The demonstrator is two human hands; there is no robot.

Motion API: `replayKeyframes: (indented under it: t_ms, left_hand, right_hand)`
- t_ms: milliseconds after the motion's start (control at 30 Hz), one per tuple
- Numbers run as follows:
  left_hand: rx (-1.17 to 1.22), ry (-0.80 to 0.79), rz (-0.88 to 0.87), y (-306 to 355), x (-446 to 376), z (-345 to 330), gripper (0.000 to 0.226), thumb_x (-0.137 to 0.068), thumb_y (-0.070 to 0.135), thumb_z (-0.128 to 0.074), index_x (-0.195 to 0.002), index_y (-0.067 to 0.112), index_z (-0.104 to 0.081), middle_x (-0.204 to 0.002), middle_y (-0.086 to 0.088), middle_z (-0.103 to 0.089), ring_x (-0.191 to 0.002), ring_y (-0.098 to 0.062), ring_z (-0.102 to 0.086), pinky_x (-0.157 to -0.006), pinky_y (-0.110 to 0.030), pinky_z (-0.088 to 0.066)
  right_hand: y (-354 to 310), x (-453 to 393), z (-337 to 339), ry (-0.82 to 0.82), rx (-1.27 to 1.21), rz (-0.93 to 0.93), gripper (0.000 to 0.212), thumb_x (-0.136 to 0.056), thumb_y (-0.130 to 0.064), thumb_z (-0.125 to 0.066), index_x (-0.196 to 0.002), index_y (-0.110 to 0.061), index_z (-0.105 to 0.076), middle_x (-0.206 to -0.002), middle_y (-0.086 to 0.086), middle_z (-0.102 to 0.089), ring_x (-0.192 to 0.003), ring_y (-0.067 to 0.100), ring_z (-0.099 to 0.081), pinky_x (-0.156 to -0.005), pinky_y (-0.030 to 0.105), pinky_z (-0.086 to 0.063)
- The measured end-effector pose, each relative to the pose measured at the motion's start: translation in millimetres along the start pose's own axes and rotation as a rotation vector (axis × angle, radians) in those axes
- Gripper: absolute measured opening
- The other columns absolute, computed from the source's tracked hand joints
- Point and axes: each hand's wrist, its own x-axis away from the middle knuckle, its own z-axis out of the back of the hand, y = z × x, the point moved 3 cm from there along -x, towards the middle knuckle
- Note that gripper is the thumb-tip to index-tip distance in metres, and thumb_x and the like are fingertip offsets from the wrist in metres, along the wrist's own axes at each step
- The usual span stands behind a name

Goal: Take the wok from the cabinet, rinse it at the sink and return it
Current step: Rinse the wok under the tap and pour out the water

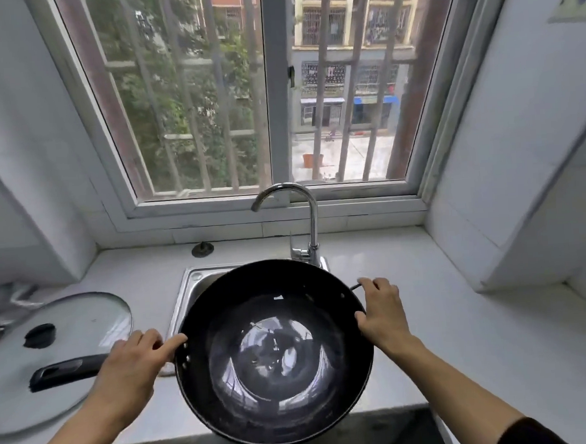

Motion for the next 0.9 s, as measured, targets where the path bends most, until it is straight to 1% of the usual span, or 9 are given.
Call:
replayKeyframes:
  t_ms: [67,167,300,467,667,800,900]
  left_hand:
    - [0.010,-0.018,0.009,-4.3,-11.1,-8.7,0.092,-0.025,-0.023,-0.070,-0.105,0.022,-0.070,-0.069,-0.001,-0.055,-0.056,-0.027,-0.054,-0.048,-0.031,-0.038]
    - [0.035,-0.033,0.007,-11.9,-31.1,-21.3,0.092,-0.025,-0.021,-0.069,-0.105,0.025,-0.066,-0.069,0.001,-0.055,-0.057,-0.026,-0.054,-0.049,-0.030,-0.034]
    - [0.055,-0.057,0.002,-25.3,-52.7,-37.0,0.091,-0.027,-0.020,-0.070,-0.104,0.027,-0.064,-0.069,0.001,-0.055,-0.057,-0.025,-0.055,-0.049,-0.031,-0.041]
    - [0.098,-0.075,-0.034,-50.8,-81.3,-63.3,0.086,-0.028,-0.019,-0.073,-0.101,0.026,-0.068,-0.067,0.000,-0.057,-0.056,-0.026,-0.056,-0.047,-0.033,-0.047]
    - [0.106,-0.111,-0.067,-76.5,-112.7,-93.6,0.081,-0.031,-0.019,-0.073,-0.100,0.023,-0.072,-0.068,-0.003,-0.059,-0.056,-0.028,-0.057,-0.047,-0.034,-0.045]
    - [0.120,-0.138,-0.073,-83.4,-125.4,-106.1,0.078,-0.032,-0.017,-0.077,-0.100,0.023,-0.072,-0.068,-0.002,-0.060,-0.056,-0.028,-0.057,-0.047,-0.032,-0.045]
    - [0.108,-0.158,-0.062,-85.0,-137.5,-116.9,0.079,-0.031,-0.017,-0.076,-0.100,0.022,-0.073,-0.068,-0.002,-0.061,-0.056,-0.028,-0.058,-0.046,-0.033,-0.046]
  right_hand:
    - [-2.6,-16.7,-8.7,-0.013,-0.009,0.009,0.063,-0.080,-0.014,-0.061,-0.140,-0.015,-0.044,-0.132,0.011,-0.047,-0.118,0.031,-0.041,-0.103,0.036,-0.039]
    - [-4.0,-40.5,-22.6,-0.043,0.003,0.007,0.063,-0.080,-0.015,-0.060,-0.140,-0.016,-0.043,-0.132,0.010,-0.047,-0.118,0.031,-0.040,-0.103,0.036,-0.038]
    - [-8.4,-62.4,-40.8,-0.055,0.017,-0.028,0.063,-0.079,-0.015,-0.061,-0.139,-0.016,-0.043,-0.131,0.010,-0.047,-0.118,0.031,-0.040,-0.103,0.036,-0.040]
    - [-23.5,-78.9,-64.2,-0.089,0.052,-0.086,0.061,-0.081,-0.016,-0.062,-0.139,-0.016,-0.043,-0.132,0.011,-0.047,-0.119,0.031,-0.040,-0.104,0.036,-0.039]
    - [-34.9,-97.1,-90.3,-0.102,0.076,-0.138,0.056,-0.080,-0.015,-0.063,-0.134,-0.015,-0.046,-0.129,0.012,-0.049,-0.117,0.032,-0.042,-0.102,0.038,-0.040]
    - [-37.2,-112.6,-106.1,-0.123,0.076,-0.140,0.054,-0.080,-0.014,-0.063,-0.132,-0.014,-0.048,-0.128,0.012,-0.050,-0.115,0.032,-0.042,-0.100,0.037,-0.040]
    - [-35.6,-129.0,-118.4,-0.139,0.072,-0.131,0.054,-0.080,-0.014,-0.063,-0.132,-0.014,-0.047,-0.128,0.012,-0.051,-0.115,0.032,-0.043,-0.100,0.037,-0.040]
